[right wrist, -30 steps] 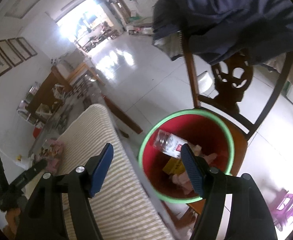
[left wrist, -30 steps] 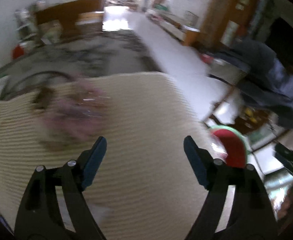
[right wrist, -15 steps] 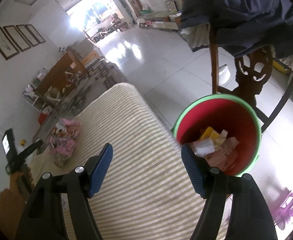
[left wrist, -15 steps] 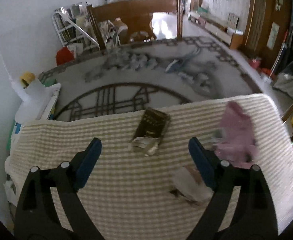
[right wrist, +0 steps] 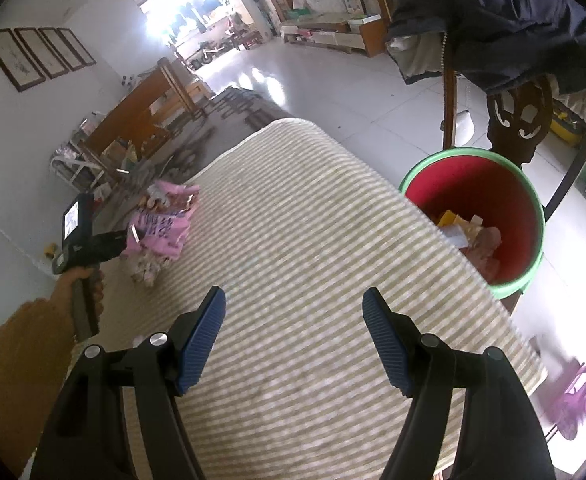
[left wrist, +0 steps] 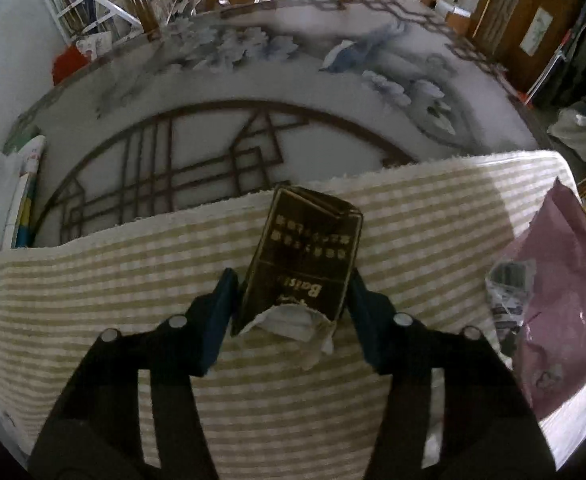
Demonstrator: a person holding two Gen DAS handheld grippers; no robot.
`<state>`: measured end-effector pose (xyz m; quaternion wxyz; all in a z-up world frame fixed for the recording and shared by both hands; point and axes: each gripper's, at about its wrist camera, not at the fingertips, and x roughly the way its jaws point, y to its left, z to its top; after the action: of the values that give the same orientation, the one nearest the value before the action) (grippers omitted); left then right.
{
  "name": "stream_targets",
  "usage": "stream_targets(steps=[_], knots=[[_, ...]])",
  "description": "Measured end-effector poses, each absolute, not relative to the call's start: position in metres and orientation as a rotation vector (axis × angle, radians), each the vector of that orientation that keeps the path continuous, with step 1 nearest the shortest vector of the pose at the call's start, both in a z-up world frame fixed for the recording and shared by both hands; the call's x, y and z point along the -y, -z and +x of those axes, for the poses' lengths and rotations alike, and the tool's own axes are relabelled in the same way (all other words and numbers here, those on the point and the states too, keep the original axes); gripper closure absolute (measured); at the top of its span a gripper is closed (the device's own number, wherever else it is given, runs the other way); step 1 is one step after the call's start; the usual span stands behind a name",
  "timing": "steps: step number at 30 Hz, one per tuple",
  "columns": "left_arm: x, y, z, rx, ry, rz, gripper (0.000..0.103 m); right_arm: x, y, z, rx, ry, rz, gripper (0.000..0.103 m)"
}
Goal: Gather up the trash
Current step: 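Grasp the dark Balisi wrapper with the left tool while the right tool grasps the pink snack bag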
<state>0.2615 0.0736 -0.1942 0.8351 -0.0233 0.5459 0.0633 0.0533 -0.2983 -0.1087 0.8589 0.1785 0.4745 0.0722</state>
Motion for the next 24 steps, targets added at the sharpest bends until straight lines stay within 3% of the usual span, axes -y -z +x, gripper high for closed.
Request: stream_targets(steps=[7, 15, 19, 24], knots=[[-0.074, 0.147, 0.170, -0.970, -0.078, -0.099, 0.053, 0.239, 0.107, 0.072, -1.019, -0.271, 0.314, 0.034], [-0.071, 0.143, 0.048, -0.989, -0.058, -0.172, 0.053, 0.158, 0.118, 0.177, -1.102, -0.427, 0.374, 0.028], [-0.074, 0.142, 0.024, -0.999, -0.046, -0.231, 0.053, 0.127, 0.130, 0.239, -1.173, -0.394, 0.379, 0.019], [-0.070, 0.131, 0.013, -0.969, -0.033, -0.198, 0.053, 0.113, 0.161, 0.289, -1.299, -0.299, 0.397, 0.018]])
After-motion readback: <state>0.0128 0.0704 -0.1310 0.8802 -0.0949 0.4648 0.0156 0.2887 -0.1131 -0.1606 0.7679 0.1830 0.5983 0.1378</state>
